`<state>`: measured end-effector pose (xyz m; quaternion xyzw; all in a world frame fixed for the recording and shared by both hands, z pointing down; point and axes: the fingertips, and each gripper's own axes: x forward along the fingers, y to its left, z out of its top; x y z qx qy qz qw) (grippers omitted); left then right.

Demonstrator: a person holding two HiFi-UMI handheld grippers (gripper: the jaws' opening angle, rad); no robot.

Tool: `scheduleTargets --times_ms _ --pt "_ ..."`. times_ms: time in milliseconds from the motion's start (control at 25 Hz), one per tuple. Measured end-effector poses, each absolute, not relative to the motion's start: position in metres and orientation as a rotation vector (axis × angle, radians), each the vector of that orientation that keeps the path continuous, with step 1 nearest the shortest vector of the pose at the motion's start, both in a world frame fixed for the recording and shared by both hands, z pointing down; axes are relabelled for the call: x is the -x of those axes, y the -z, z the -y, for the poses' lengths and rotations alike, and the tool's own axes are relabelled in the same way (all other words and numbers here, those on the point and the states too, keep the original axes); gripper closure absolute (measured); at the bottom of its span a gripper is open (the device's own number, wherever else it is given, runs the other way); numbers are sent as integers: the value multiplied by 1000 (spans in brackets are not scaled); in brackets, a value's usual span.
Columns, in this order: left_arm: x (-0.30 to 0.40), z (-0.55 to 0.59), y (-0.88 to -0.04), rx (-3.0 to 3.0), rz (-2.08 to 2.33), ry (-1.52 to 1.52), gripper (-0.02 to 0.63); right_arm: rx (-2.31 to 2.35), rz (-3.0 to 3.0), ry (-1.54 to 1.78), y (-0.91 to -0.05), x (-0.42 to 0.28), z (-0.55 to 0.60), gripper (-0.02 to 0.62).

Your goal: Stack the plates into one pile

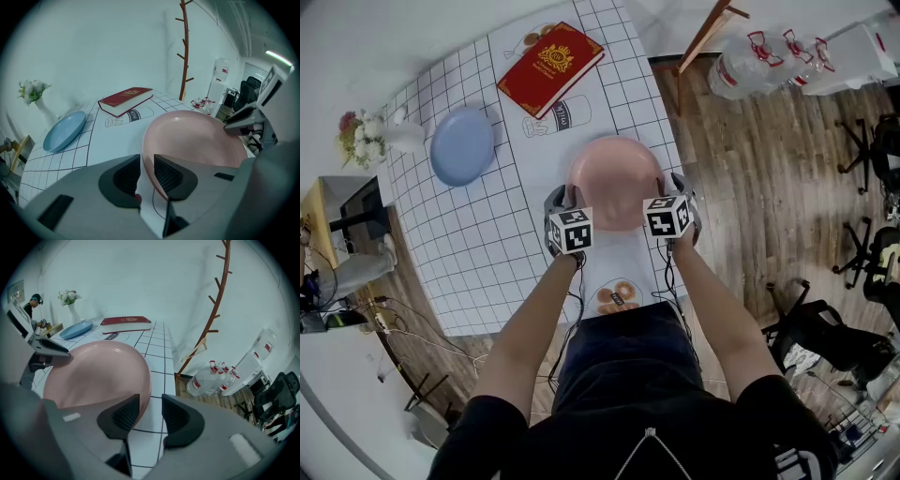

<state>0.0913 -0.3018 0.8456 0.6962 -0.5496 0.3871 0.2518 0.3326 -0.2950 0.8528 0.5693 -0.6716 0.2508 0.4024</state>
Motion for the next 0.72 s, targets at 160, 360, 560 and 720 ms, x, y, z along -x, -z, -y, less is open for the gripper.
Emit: scheduleTargets --times_ms 160,360,560,720 --pt "-94 302 -850 -1896 1474 -1021 523 -1445 1699 -634 -850 -334 293 443" --pt "-91 306 -847 -1899 1488 -997 523 -1473 1710 -629 -836 -339 293 443" --pt "-89 310 -823 -1945 1535 -940 523 -1534 1769 -648 -809 -344 294 444" --pt "-87 310 -791 -1986 1575 -858 542 -1590 1867 -668 -773 -343 296 466"
